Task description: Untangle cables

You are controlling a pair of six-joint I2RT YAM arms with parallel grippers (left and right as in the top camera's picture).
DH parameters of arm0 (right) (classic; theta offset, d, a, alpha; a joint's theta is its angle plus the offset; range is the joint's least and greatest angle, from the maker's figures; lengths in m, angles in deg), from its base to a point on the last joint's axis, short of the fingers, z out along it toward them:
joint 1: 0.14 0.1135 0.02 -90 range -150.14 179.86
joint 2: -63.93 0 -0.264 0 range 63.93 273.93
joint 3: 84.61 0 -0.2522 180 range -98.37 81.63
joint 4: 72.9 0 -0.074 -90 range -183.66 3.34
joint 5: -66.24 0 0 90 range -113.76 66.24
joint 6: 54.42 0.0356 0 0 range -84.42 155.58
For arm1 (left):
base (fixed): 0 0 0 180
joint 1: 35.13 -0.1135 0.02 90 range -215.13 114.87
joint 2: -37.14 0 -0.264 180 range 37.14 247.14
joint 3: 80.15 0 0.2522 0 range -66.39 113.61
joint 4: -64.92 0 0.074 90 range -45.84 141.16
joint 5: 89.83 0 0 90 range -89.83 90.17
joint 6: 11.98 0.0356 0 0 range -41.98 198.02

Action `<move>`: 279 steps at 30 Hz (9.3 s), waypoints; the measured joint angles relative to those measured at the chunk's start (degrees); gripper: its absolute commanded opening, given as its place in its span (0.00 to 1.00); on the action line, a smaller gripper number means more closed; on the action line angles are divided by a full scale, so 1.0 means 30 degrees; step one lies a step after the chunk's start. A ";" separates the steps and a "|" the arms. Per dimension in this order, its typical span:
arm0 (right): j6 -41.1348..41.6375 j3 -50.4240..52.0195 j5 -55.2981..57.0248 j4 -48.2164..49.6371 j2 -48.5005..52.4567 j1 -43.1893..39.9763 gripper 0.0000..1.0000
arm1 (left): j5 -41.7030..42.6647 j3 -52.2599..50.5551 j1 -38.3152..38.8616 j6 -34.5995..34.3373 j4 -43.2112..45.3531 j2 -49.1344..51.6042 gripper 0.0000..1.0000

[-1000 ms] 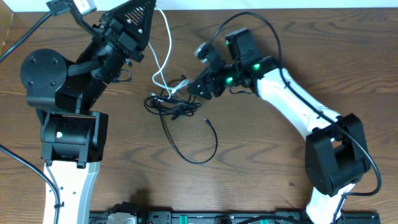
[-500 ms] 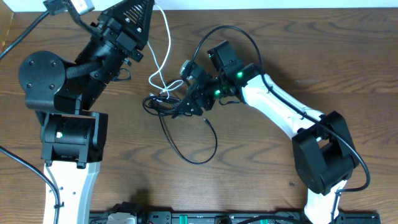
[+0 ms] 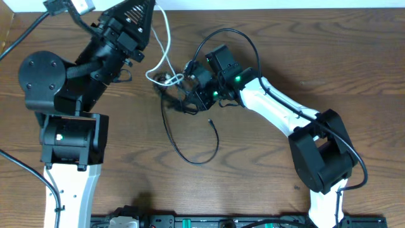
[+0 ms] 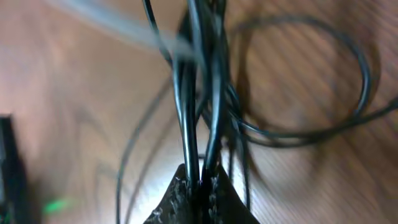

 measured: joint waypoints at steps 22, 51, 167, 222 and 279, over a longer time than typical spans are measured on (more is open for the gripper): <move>0.2018 0.0240 0.2353 -0.5807 0.0240 -0.5115 0.01 | -0.3512 0.1486 -0.7373 0.5340 -0.7963 0.2586 0.08; -0.1537 -0.1195 -0.1268 -0.8910 -0.1202 -0.4182 0.93 | -0.2237 0.1486 -0.1086 0.7453 -1.2152 0.3111 0.07; -0.1268 -0.5377 0.1180 -0.3956 0.2586 -0.7985 0.87 | -0.7854 0.1494 0.1800 0.6579 -1.8119 0.6324 0.57; 0.8684 -0.5537 1.2276 -0.8801 0.4787 -0.3614 0.01 | -0.7861 0.1494 0.1800 0.6834 -1.8695 0.6353 0.58; -0.3504 -0.9304 0.7133 -0.8087 0.5129 -1.0732 0.91 | -0.7912 0.1494 0.1800 0.6892 -1.8761 0.6353 0.98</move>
